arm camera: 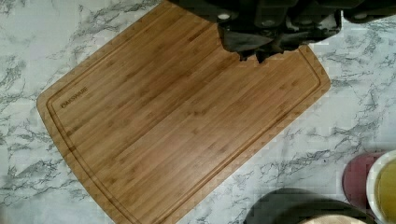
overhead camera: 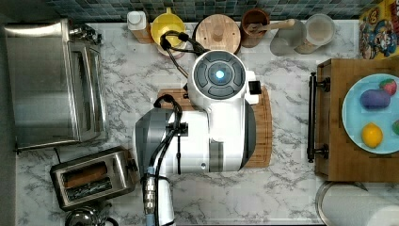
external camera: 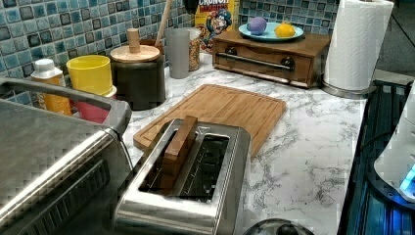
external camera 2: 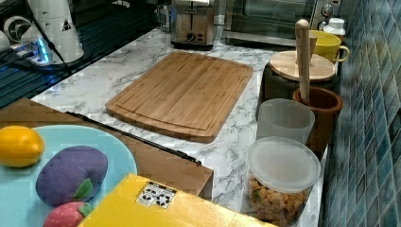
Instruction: Turn on the toaster.
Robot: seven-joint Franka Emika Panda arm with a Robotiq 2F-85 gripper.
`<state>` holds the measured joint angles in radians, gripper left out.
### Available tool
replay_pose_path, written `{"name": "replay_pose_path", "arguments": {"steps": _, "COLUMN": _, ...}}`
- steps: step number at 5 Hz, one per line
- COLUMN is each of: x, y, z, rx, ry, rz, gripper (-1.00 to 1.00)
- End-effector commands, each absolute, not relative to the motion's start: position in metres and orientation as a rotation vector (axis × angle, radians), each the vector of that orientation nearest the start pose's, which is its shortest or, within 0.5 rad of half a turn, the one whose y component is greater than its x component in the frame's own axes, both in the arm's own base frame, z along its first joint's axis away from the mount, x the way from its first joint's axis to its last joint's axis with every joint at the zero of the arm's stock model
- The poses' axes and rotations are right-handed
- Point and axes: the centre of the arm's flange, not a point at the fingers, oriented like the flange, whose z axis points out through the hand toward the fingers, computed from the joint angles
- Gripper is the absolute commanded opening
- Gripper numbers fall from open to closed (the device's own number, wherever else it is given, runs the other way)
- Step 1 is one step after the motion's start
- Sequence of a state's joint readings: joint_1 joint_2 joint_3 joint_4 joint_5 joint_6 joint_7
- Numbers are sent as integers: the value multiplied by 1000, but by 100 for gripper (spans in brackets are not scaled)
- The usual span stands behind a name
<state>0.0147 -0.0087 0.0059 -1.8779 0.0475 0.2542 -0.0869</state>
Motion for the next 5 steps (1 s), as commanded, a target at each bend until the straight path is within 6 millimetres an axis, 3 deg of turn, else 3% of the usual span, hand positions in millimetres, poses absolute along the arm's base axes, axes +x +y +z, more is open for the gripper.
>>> {"name": "replay_pose_path", "arguments": {"steps": 1, "x": 554, "y": 19, "z": 506, "rx": -2941, "ry": 1014, "rz": 82, "gripper": -100}}
{"name": "replay_pose_path", "arguments": {"steps": 4, "x": 507, "y": 89, "z": 499, "rx": -2971, "ry": 509, "rz": -27, "gripper": -100}}
{"name": "replay_pose_path", "arguments": {"steps": 5, "x": 494, "y": 96, "z": 491, "rx": -2915, "ry": 368, "rz": -6, "gripper": -100}}
